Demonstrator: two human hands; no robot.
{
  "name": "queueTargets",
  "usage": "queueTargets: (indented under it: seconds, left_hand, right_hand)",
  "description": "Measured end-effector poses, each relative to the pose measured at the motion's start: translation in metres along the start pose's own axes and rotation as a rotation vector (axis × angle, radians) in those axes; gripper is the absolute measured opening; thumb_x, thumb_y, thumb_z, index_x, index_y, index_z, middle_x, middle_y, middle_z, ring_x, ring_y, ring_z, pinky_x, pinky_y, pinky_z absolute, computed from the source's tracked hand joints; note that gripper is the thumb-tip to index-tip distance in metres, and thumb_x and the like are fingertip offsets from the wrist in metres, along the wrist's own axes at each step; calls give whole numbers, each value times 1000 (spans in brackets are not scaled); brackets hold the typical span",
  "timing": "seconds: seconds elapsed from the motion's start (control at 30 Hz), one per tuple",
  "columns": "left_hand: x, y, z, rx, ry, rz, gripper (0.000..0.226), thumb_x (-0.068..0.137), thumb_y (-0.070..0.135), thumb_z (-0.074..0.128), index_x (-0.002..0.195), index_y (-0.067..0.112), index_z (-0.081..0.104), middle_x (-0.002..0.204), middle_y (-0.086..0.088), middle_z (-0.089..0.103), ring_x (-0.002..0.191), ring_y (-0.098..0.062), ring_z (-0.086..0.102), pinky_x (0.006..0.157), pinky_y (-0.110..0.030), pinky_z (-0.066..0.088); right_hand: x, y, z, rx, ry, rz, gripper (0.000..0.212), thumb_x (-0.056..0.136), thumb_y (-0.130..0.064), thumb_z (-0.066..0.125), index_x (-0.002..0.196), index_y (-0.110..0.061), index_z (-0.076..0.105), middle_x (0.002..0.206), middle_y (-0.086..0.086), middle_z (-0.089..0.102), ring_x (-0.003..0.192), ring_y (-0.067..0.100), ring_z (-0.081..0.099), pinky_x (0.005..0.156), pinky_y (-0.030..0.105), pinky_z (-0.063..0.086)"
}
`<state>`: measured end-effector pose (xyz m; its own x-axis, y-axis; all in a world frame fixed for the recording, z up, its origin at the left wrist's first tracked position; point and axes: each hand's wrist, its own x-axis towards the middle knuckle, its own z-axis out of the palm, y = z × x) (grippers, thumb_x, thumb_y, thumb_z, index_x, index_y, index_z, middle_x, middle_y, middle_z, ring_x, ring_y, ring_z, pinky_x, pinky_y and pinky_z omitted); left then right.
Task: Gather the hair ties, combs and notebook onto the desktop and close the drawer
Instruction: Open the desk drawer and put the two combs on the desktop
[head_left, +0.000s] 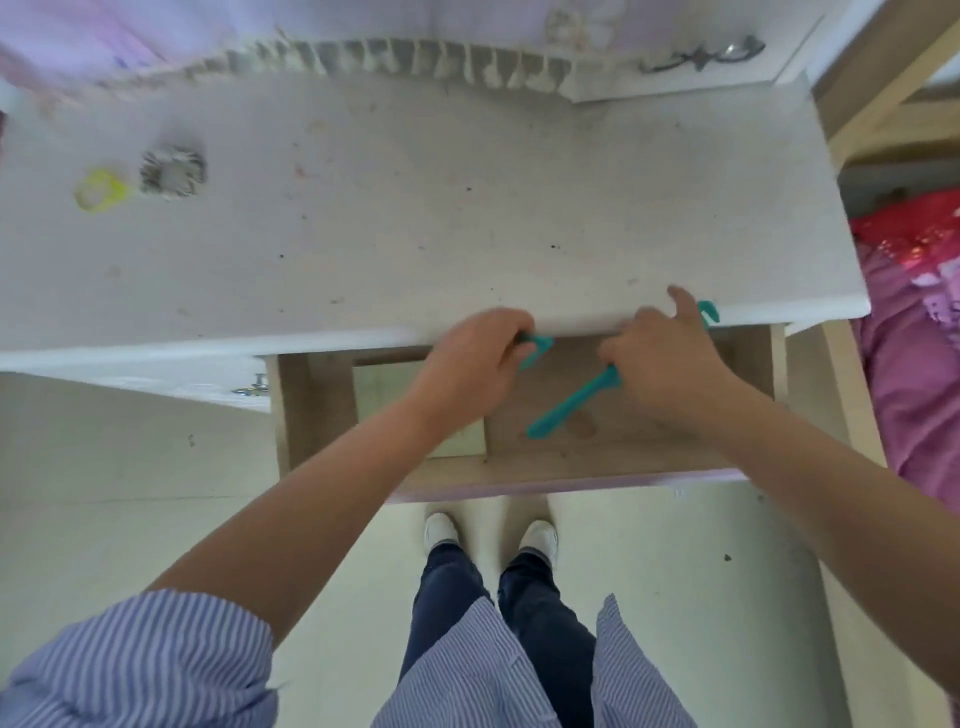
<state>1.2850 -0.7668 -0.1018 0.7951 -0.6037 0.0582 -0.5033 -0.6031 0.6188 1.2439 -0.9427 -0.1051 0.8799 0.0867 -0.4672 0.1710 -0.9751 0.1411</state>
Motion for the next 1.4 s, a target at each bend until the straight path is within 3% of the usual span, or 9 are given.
queueTargets:
  seconds: [0.17, 0.27, 0.4, 0.57, 0.73, 0.8, 1.03, 1.27, 1.4]
  left_hand:
    - [29, -31, -75, -50, 443, -167, 23, 85, -4, 46, 101, -14, 58, 97, -34, 63, 91, -41, 60, 79, -30, 38]
    - [43, -80, -109, -6, 545, -341, 23, 93, -9, 40, 110, -12, 54, 109, -33, 57, 103, -42, 54, 90, -34, 37]
    - [59, -144, -129, 22, 535, -409, 26, 94, -8, 39, 116, -8, 52, 113, -31, 56, 107, -39, 52, 88, -27, 33]
    - [89, -209, -131, -74, 503, -500, 26, 93, -2, 45, 118, -1, 52, 113, -24, 61, 101, -36, 57, 83, -27, 36]
    - [114, -252, -126, -37, 477, -482, 22, 93, 2, 47, 114, -1, 56, 115, -23, 58, 99, -35, 56, 81, -30, 37]
    - [117, -262, -122, 34, 454, -476, 24, 91, -2, 46, 112, 0, 57, 116, -23, 55, 97, -36, 56, 78, -35, 43]
    - [126, -269, -110, 221, 407, -471, 25, 82, -9, 46, 103, -3, 58, 112, -24, 54, 102, -33, 51, 65, -34, 38]
    - [109, -233, -118, 266, 456, -462, 31, 81, -9, 45, 111, -6, 54, 119, -27, 52, 106, -37, 51, 77, -43, 47]
    - [15, -180, -81, 224, 430, -95, 24, 75, -2, 45, 87, -8, 64, 83, -30, 66, 81, -34, 58, 67, -36, 49]
  right_hand:
    - [41, -27, -53, 120, 353, 3, 21, 76, -5, 53, 93, -5, 65, 94, 13, 66, 107, 32, 50, 114, 59, 4]
    - [82, -49, -86, 110, 448, -117, 19, 68, 1, 57, 84, -1, 67, 89, 16, 67, 104, 35, 53, 112, 61, 10]
    - [143, -77, -120, 13, 459, -256, 15, 68, 1, 59, 79, 0, 70, 91, 19, 66, 108, 36, 53, 109, 68, 7]
    - [218, -111, -128, -141, 262, -329, 27, 91, -13, 45, 110, -13, 64, 144, 10, 37, 144, 27, 8, 113, 62, -7]
    - [265, -135, -122, 101, 309, -206, 42, 87, -5, 23, 114, 0, 56, 151, 18, 27, 143, 35, 9, 114, 62, 0]
    - [277, -139, -118, 237, 361, -81, 39, 89, -2, 29, 124, -1, 47, 154, 20, 20, 143, 37, 11, 114, 59, 9]
    - [283, -139, -96, 609, 591, 70, 25, 85, 8, 50, 107, 17, 57, 120, 36, 56, 111, 48, 54, 100, 52, 41]
    - [245, -129, -83, 834, 525, 89, 35, 97, -4, 40, 132, 1, 44, 147, 17, 37, 141, 29, 22, 114, 29, 13]
    - [149, -124, -44, 812, 739, -4, 22, 85, 3, 46, 96, 16, 60, 98, 35, 64, 101, 37, 55, 87, 31, 33]
